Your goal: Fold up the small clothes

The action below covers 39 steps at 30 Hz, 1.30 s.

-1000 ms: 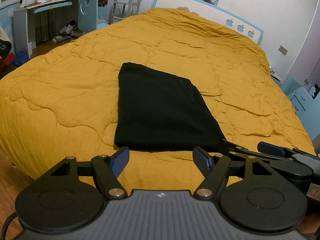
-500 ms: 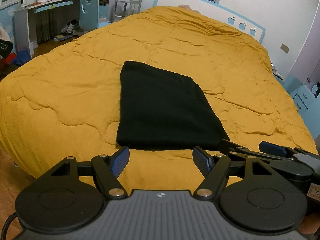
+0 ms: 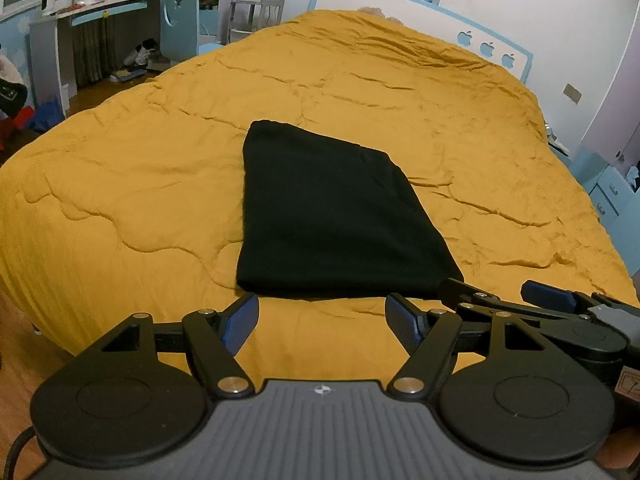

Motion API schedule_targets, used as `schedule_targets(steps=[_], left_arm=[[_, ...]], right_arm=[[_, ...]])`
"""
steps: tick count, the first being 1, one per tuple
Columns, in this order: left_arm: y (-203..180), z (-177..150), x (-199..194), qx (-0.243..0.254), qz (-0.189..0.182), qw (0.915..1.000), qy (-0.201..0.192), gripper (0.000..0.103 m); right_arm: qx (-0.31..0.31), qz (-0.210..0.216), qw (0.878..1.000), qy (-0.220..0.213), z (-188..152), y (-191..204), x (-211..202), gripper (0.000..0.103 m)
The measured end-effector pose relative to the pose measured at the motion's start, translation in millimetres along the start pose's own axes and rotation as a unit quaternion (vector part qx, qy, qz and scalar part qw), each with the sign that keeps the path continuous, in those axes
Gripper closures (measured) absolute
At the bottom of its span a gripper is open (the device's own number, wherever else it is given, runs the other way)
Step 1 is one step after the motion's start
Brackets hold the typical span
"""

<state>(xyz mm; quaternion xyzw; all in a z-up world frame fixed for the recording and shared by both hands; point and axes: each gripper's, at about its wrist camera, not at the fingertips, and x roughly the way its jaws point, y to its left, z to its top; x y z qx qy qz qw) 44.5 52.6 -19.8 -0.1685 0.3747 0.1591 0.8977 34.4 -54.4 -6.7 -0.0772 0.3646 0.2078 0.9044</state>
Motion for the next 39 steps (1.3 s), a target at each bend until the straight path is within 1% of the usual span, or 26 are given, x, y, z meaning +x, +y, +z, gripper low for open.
schedule_targets(steps=[8,27,33,39], left_arm=[[2.4,3.0,1.6,-0.006,-0.005,1.0000,0.006,0.019],[1.9,2.5,5.1,-0.008,-0.003,0.9999,0.013,0.018],[-0.4,1.8,5.5,0.005,0.008,0.9999,0.009,0.018],[-1.0,1.8,5.6,0.007,0.010,0.9999,0.008,0.018]], right_arm=[[0.000,0.000,1.000,0.000,-0.9,-0.9,-1.0,0.021],[-0.001,-0.004,1.000,0.004,-1.3,-2.1,0.4,0.021],[-0.003,-0.007,1.000,0.007,-2.4,-2.9,2.0,0.021],[-0.001,-0.006,1.000,0.009,-2.5,-3.2,3.0,0.021]])
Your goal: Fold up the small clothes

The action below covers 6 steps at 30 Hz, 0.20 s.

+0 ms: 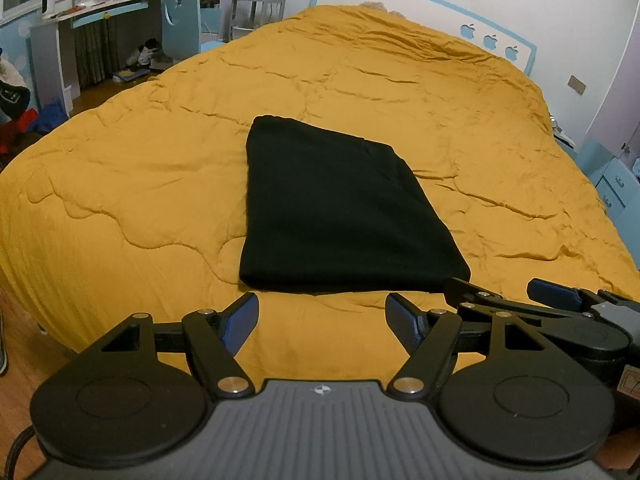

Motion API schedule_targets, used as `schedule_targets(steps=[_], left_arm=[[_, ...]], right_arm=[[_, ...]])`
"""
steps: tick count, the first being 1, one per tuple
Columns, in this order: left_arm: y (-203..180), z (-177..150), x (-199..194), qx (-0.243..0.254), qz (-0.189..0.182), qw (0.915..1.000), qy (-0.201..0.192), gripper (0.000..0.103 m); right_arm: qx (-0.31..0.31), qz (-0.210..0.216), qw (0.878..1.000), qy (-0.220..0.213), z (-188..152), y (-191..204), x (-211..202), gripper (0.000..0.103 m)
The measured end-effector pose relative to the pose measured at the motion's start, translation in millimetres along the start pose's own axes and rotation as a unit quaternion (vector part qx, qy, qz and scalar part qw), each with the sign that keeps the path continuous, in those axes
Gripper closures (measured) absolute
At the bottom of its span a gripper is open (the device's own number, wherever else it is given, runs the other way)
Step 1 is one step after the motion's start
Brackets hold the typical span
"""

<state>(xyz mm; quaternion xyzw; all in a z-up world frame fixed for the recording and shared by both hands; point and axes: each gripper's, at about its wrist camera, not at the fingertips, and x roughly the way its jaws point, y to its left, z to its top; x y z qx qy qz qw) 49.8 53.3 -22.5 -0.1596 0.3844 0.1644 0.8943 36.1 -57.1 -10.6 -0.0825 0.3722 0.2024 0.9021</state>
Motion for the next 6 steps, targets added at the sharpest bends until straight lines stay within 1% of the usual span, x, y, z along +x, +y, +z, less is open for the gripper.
schedule_targets(steps=[6], left_arm=[[0.3,0.7,0.4,-0.002,-0.002,1.0000,0.003,0.019]], right_arm=[[0.000,0.001,1.000,0.000,0.0,-0.5,0.0,0.021]])
